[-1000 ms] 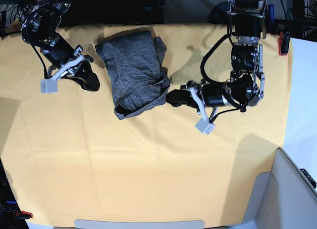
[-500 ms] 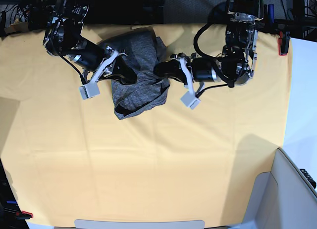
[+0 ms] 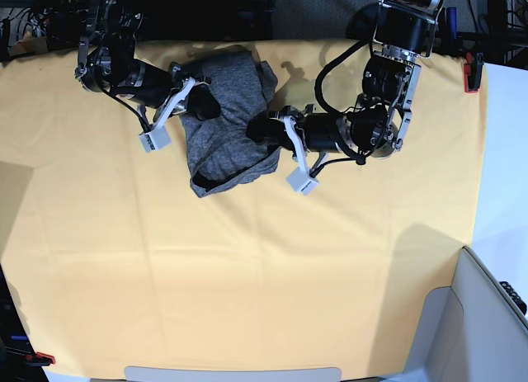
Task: Fold the T-shirt properly
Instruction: 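Lower the bundle onto the mat and straighten it with both grippers, then release the bundle and pull both grippers back from it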
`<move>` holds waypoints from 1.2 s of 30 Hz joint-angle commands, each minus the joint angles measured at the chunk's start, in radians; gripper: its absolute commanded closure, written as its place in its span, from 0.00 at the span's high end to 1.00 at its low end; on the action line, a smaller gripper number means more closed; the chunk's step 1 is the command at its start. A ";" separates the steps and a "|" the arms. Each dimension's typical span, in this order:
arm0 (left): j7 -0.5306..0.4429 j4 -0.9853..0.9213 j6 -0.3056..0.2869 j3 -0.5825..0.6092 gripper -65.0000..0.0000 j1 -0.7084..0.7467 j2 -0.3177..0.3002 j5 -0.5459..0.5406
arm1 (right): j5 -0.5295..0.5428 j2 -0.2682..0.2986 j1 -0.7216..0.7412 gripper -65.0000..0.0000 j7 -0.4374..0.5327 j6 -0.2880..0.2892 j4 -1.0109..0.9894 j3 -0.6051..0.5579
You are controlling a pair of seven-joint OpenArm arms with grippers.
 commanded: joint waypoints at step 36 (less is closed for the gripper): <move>-0.075 0.358 -0.007 -0.224 0.00 0.148 -0.094 0.317 | -0.032 -0.063 0.063 0.02 0.011 0.007 0.156 0.115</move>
